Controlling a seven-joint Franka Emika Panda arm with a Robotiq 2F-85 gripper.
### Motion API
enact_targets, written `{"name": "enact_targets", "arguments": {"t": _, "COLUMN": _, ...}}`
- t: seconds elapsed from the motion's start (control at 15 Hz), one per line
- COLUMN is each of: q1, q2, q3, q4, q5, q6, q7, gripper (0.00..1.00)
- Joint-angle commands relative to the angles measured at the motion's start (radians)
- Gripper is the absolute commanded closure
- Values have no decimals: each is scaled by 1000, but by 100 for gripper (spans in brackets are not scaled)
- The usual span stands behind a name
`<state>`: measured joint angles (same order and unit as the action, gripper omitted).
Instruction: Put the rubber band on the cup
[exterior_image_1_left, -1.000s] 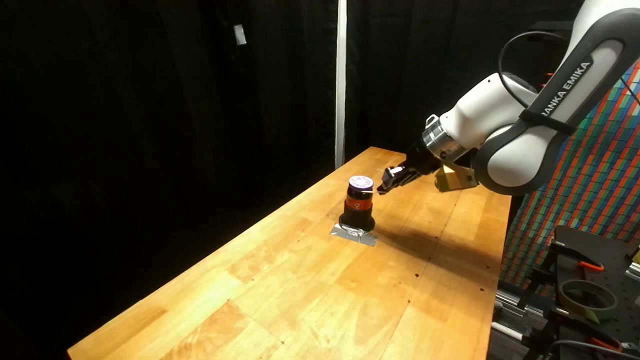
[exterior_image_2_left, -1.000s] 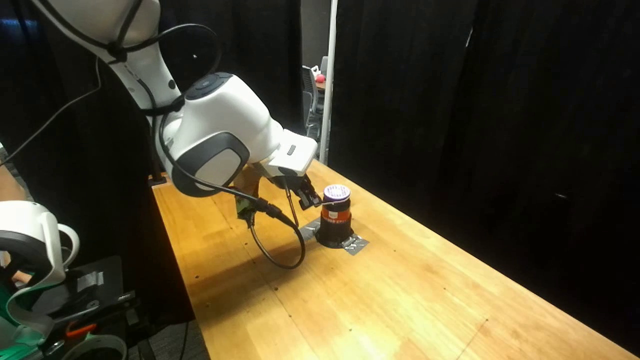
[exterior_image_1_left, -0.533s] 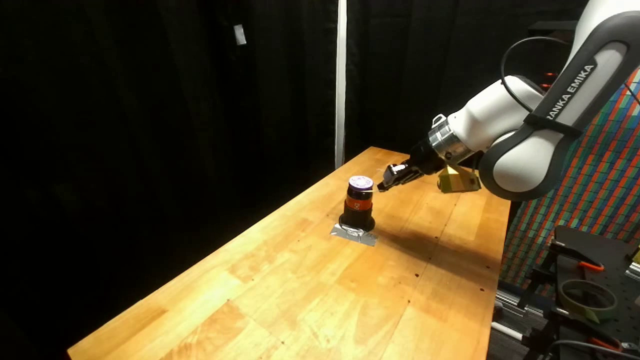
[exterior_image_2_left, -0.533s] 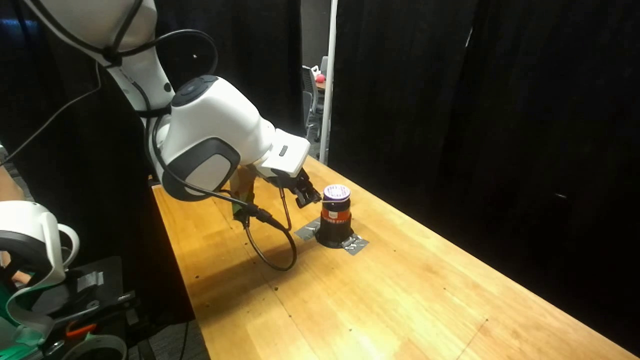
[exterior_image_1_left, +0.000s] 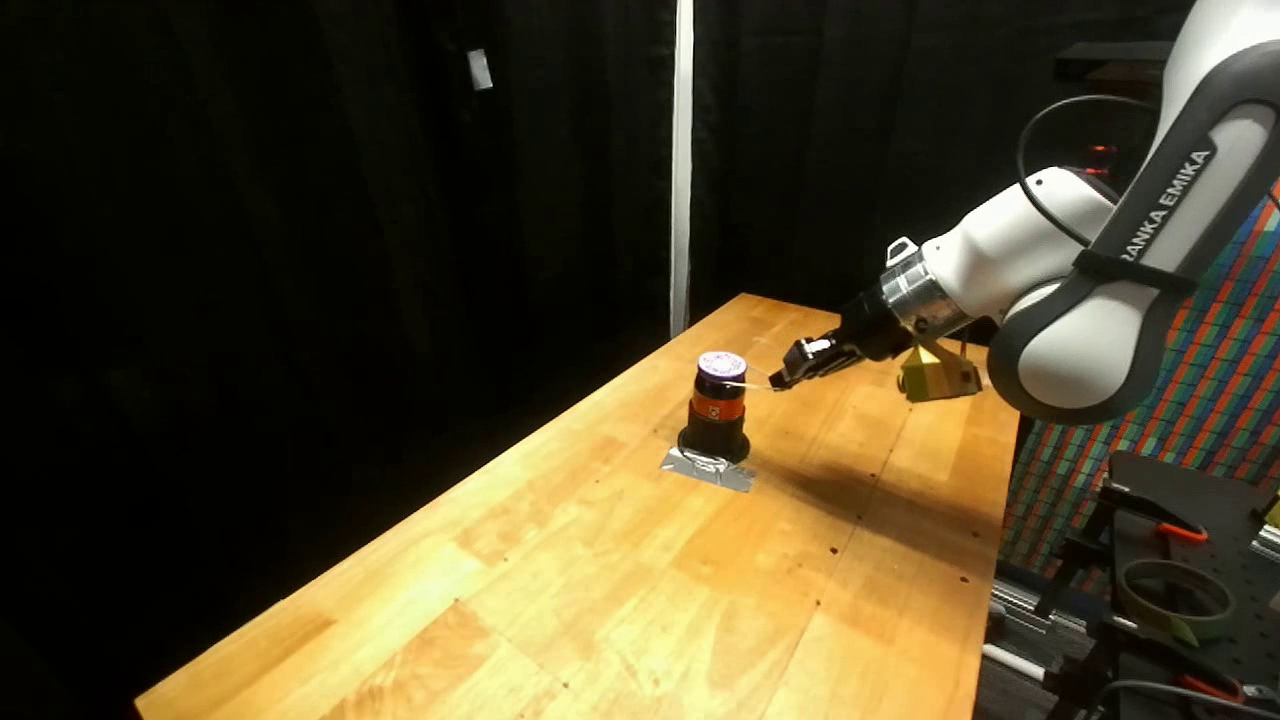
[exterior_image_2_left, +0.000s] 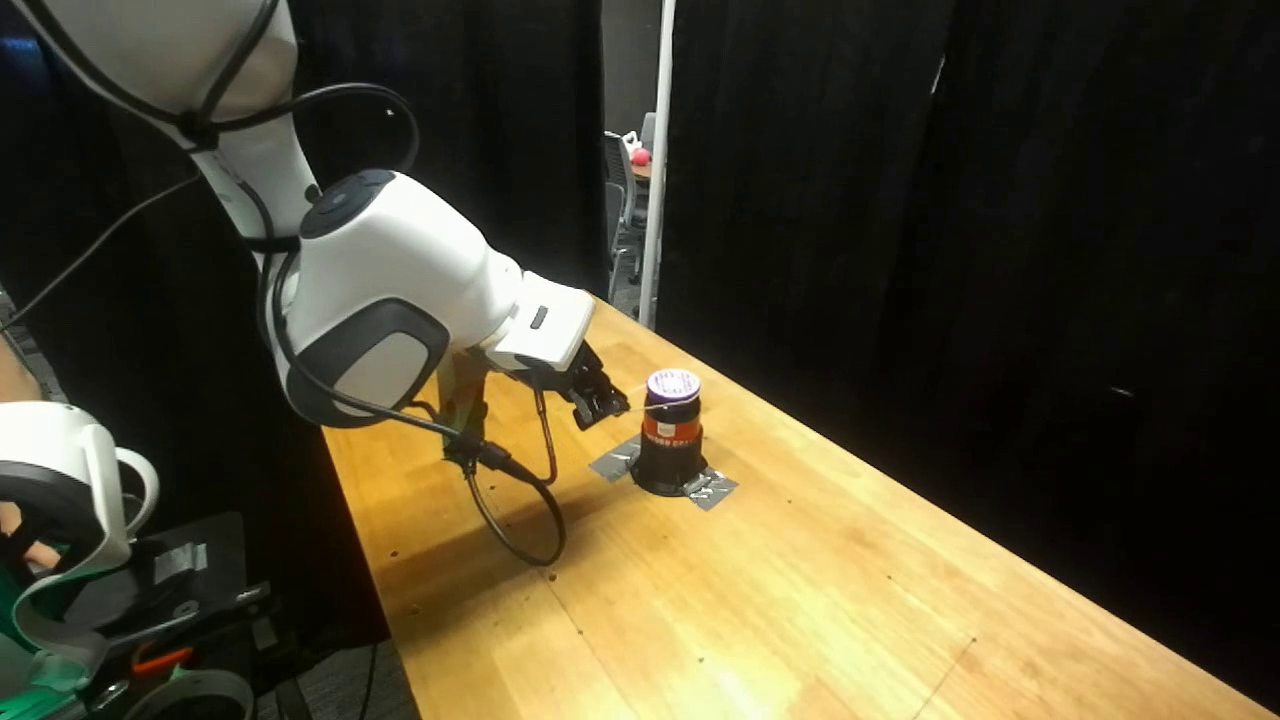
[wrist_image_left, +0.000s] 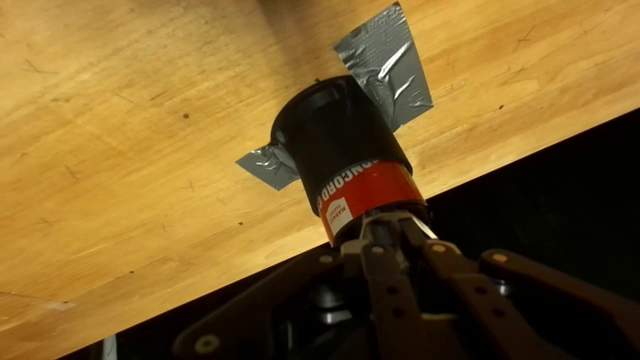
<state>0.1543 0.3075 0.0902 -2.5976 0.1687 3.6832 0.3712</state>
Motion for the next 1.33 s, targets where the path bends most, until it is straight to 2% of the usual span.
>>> {"name": "enact_targets", "arguments": {"t": 0.0, "q1": -19, "q2": -24, "q3": 36, "q4": -79, "q5": 13, "q6": 94, "q7": -8, "gripper": 88}}
{"name": "enact_targets", "arguments": {"t": 0.53, "q1": -46, "q2": 14, "q3": 73, "q4": -157, "q5": -19, "q6": 367, "q7": 67, "gripper": 89}}
{"name": "enact_targets", "arguments": {"t": 0.8, "q1": -46, "q2": 52, "q3": 83, "q4": -155, "q5": -16, "q6": 447, "q7": 89, "gripper": 88}}
{"name": "enact_targets", "arguments": {"t": 0.87, "q1": -47, "q2": 48, "q3": 85, "q4": -155, "q5": -16, "q6": 421, "q7": 89, "gripper": 69}}
{"name": "enact_targets", "arguments": {"t": 0.93, "q1": -59, "q2": 44, "q3": 89, "q4": -155, "q5": -47, "q6": 380, "q7": 102, "gripper": 62}}
{"name": "enact_targets", "arguments": {"t": 1.0, "q1": -78, "q2": 22, "q3": 94, "q4": -155, "q5": -95, "q6": 279, "q7": 113, "gripper": 55}}
{"name": "enact_targets", "arguments": {"t": 1.07, "q1": -51, "q2": 46, "q3": 87, "q4": -155, "q5": -35, "q6": 349, "q7": 79, "gripper": 74}}
{"name": "enact_targets", "arguments": {"t": 1.2, "q1": -68, "q2": 46, "q3": 92, "q4": -152, "q5": -69, "q6": 295, "q7": 89, "gripper": 57}}
{"name": "enact_targets", "arguments": {"t": 1.27, "q1": -73, "q2": 45, "q3": 93, "q4": -152, "q5": -74, "q6": 289, "q7": 90, "gripper": 55}}
